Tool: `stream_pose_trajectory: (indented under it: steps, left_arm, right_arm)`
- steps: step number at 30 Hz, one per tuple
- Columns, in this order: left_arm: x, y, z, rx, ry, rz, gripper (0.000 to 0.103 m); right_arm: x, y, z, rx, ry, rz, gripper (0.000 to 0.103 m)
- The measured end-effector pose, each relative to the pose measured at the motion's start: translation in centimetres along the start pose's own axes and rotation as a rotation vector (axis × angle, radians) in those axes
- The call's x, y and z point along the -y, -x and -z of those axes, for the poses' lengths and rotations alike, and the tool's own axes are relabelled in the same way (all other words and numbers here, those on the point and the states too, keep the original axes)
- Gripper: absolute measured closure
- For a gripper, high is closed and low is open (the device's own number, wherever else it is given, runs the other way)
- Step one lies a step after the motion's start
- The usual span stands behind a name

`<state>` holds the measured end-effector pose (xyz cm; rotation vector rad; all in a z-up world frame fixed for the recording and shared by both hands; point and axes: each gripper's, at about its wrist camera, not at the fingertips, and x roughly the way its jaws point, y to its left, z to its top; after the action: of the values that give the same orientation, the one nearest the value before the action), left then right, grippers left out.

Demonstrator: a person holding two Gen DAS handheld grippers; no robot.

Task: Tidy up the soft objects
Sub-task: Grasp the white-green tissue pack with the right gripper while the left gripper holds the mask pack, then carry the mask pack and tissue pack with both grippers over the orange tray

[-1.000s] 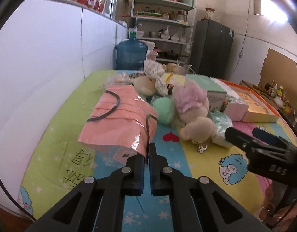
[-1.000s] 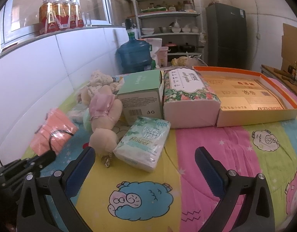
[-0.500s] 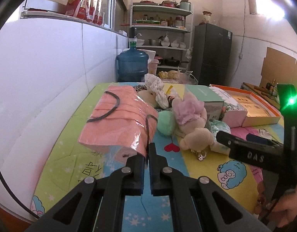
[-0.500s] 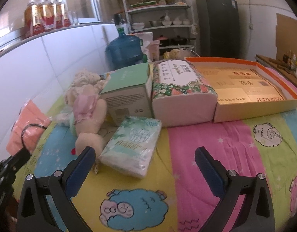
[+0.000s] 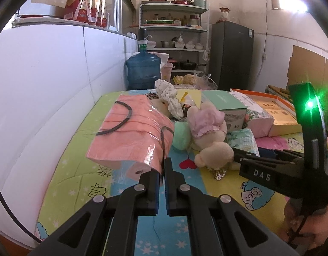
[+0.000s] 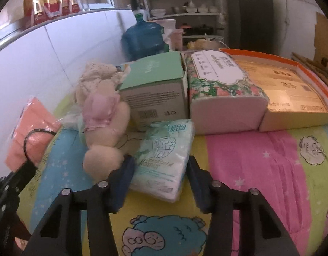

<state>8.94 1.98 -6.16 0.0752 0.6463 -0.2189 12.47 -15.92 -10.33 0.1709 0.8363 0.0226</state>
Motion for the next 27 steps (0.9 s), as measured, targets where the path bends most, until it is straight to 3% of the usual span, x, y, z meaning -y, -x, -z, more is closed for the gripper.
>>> stream_pose_trajectory:
  steps: [6, 14, 21, 27]
  left_arm:
    - [0.6, 0.3, -0.2, 0.008, -0.014, 0.004, 0.099]
    - [2.9, 1.4, -1.1, 0.036, -0.048, 0.018, 0.099]
    - [6.8, 2.5, -2.4, 0.07, -0.109, 0.046, 0.099]
    - [11.7, 3.0, -4.0, 0.103, -0.171, 0.084, 0.099]
  right_arm:
    - [1.3, 1.0, 0.3, 0.015, -0.034, -0.067, 0.063]
    - [3.4, 4.7, 0.9, 0.091, -0.047, -0.127, 0.067]
    - [5.6, 7.8, -0.4, 0.162, -0.054, -0.13, 0.067]
    - [9.9, 11.3, -1.1, 0.239, -0.064, -0.091, 0.067]
